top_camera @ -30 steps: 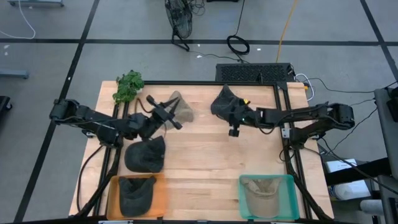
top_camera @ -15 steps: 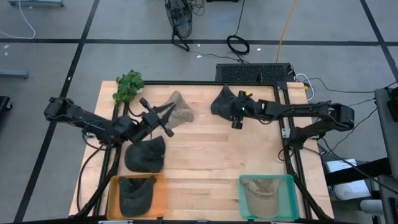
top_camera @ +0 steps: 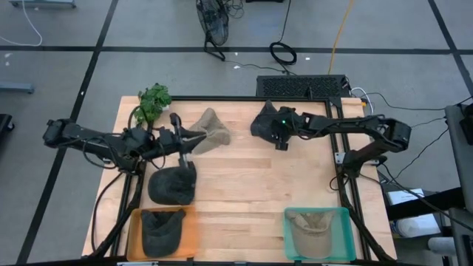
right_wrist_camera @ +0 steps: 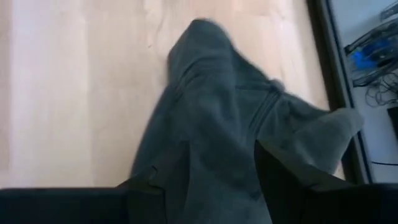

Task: Pick & Place hat
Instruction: Put the top black cap into the orange bin

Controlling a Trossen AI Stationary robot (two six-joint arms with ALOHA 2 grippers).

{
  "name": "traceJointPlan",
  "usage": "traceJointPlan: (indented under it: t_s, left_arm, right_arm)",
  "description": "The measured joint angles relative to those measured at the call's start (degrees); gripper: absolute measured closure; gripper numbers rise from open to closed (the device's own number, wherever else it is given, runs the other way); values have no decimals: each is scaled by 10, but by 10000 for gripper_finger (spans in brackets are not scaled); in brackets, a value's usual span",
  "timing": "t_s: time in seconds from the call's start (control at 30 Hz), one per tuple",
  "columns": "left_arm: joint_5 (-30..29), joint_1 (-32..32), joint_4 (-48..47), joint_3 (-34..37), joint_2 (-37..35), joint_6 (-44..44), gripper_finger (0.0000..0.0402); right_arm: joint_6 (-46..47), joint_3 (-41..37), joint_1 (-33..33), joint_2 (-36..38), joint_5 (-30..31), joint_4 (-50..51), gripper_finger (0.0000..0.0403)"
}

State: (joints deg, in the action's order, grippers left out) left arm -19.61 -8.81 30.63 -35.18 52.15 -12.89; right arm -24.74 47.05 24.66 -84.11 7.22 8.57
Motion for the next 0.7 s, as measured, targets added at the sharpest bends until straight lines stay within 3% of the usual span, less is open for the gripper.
traceJointPlan:
  t_s: [0.1,0.17,0.37,0.7]
  left_arm:
    - [76,15,-20,0,-5,22,350]
    - [97,21,-31,0,-7,32,350]
    - [93,33,-48,0,-11,42,350]
    - [91,44,-51,0,-16,36,350]
  right_arm:
    - [0,15,0,-24,1,1,242]
    - [-1,18,0,-36,2,3,242]
    - [6,20,6,-40,23,40,242]
    - [119,20,-11,-36,47,86,249]
